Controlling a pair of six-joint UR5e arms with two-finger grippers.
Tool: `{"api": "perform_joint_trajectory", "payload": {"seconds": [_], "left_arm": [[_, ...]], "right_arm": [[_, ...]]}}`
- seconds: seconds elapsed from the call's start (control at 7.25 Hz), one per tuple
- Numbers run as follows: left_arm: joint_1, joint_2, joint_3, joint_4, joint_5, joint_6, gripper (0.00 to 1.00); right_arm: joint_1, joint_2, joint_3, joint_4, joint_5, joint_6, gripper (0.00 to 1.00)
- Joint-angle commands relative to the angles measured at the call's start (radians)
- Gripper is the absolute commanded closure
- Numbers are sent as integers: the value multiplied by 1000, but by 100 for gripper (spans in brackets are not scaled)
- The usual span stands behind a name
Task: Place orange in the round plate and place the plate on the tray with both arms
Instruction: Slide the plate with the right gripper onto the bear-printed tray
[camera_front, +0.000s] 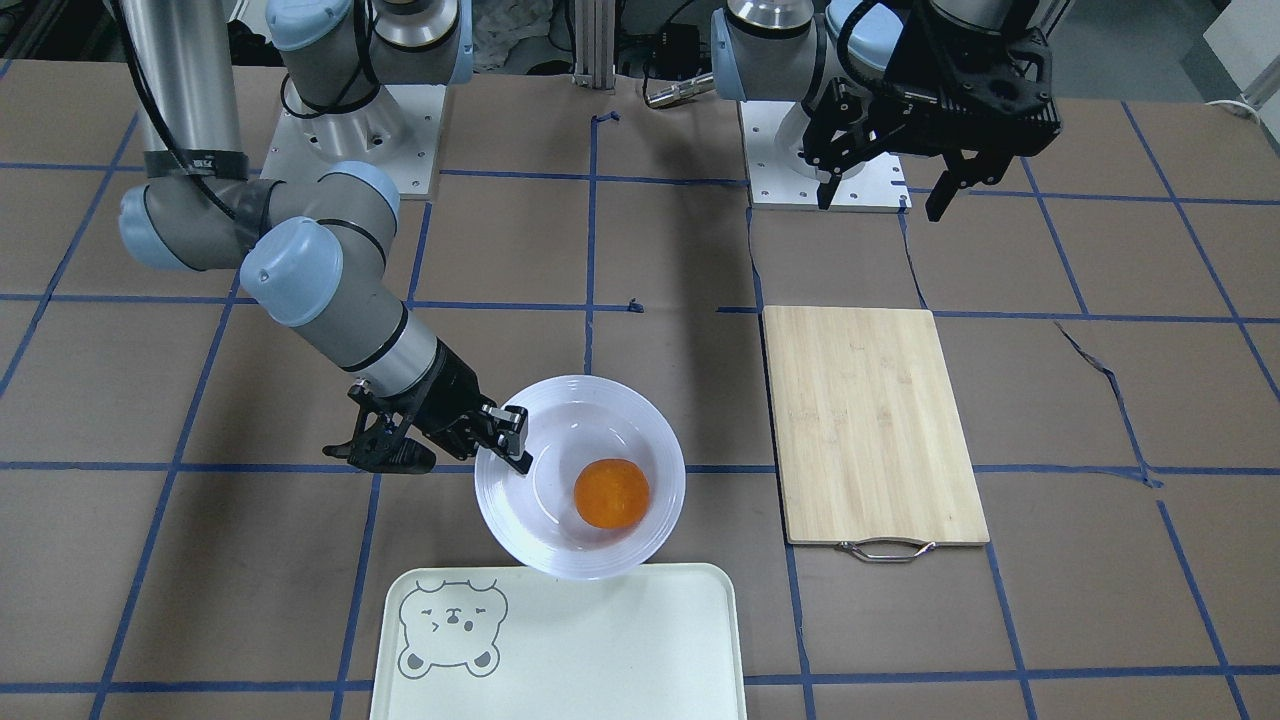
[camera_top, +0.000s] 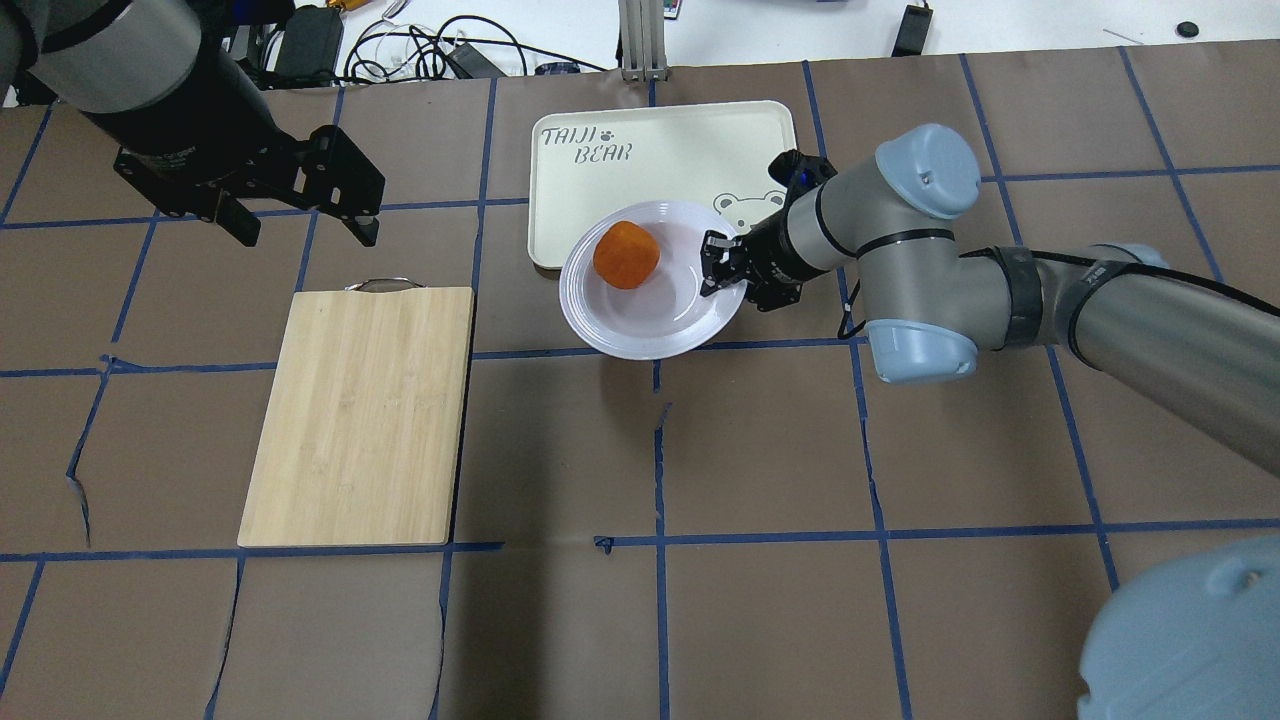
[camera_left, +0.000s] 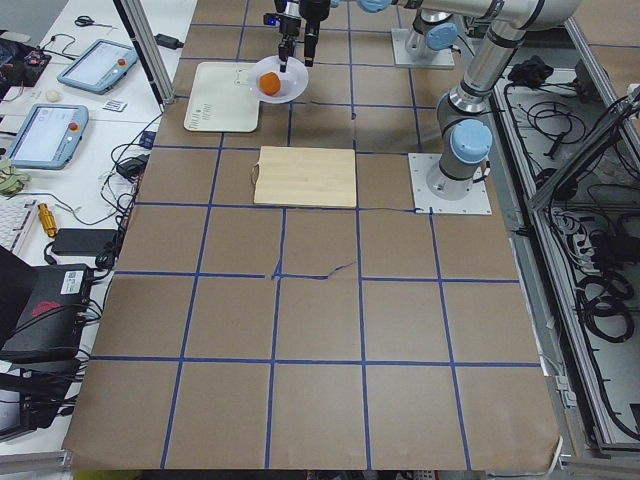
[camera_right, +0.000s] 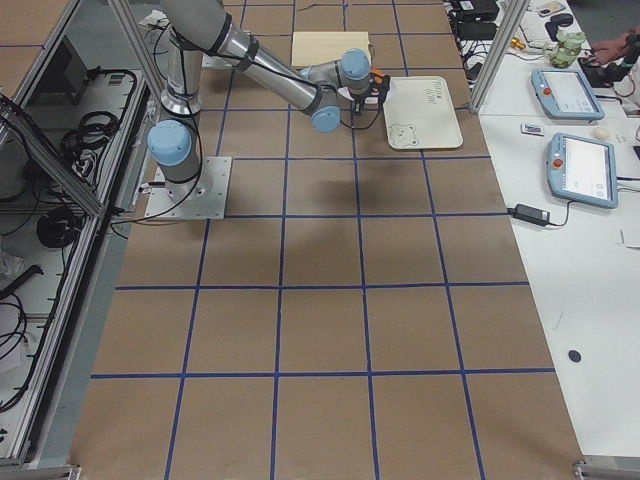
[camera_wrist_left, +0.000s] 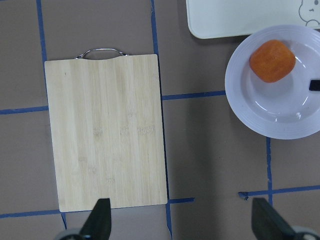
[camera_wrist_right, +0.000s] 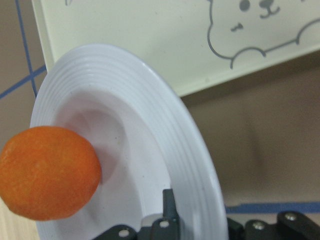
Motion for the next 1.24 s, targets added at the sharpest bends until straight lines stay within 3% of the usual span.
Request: {"api": "perform_joint_trajectory", "payload": {"seconds": [0.0,0.28,0.41,0.69,0.83,1.1], "left_arm": [[1,0,-1,0,0,0,0],[1,0,-3,0,-2,0,0],[1,0,-4,0,-2,0,0],[1,0,-4,0,-2,0,0],[1,0,-4,0,-2,0,0],[2,0,-4,0,-2,0,0]], "right_arm": [[-7,140,-228,13,-6,-2,100],[-12,305,-446,13,-9,-1,100],[-22,355,-486,13,-9,-1,100],[-48,389,-471,13,-11,-2,100],[-50,386,-458,13,-11,1,93],[-53,380,-416,15,-11,18,63]]}}
